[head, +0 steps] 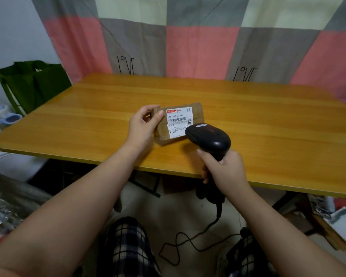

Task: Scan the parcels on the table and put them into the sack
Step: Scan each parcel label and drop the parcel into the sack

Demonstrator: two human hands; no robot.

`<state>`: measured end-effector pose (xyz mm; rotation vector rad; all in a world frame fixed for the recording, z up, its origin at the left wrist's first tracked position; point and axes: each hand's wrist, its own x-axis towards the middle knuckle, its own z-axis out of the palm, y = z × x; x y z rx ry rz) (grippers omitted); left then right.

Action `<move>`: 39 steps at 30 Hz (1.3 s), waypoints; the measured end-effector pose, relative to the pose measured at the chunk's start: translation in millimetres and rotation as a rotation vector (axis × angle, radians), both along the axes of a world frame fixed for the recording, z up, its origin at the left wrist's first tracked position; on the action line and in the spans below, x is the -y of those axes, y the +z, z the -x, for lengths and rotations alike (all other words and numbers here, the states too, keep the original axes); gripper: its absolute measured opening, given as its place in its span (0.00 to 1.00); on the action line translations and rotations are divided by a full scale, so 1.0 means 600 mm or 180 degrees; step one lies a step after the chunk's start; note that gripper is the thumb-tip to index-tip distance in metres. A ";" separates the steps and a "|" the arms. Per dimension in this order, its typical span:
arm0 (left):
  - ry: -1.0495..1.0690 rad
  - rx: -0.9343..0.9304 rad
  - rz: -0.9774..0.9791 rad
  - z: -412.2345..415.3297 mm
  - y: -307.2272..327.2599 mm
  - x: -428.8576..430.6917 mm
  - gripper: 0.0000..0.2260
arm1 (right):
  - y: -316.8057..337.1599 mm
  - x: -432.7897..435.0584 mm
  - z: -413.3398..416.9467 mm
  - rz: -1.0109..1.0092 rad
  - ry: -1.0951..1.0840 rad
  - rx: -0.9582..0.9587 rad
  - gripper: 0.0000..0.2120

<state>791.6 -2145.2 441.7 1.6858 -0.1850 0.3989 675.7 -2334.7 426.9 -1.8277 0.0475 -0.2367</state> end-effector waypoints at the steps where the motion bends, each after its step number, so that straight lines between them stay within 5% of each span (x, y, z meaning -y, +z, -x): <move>1: -0.0013 -0.0008 -0.0003 0.000 0.000 0.000 0.10 | 0.000 0.000 0.001 0.0009 0.0018 -0.0018 0.08; 18: -0.0181 -0.0518 -0.0340 0.086 -0.009 -0.062 0.14 | 0.009 -0.038 0.018 -0.0049 0.0292 -0.0117 0.09; 26: 0.1456 -0.0194 -0.0028 0.361 -0.044 -0.236 0.15 | -0.009 -0.231 0.069 -0.0435 0.1702 -0.0144 0.08; 30: 0.2552 0.0048 -0.0132 0.476 -0.047 -0.350 0.15 | -0.033 -0.345 0.097 0.0251 0.2180 -0.0191 0.20; 34: 0.3320 -0.0332 -0.1098 0.534 -0.060 -0.453 0.16 | -0.068 -0.430 0.107 0.1212 0.2105 -0.0111 0.24; 39: 0.3172 -0.0766 -0.1785 0.490 -0.074 -0.527 0.18 | -0.108 -0.501 0.096 0.1720 0.2024 -0.0405 0.21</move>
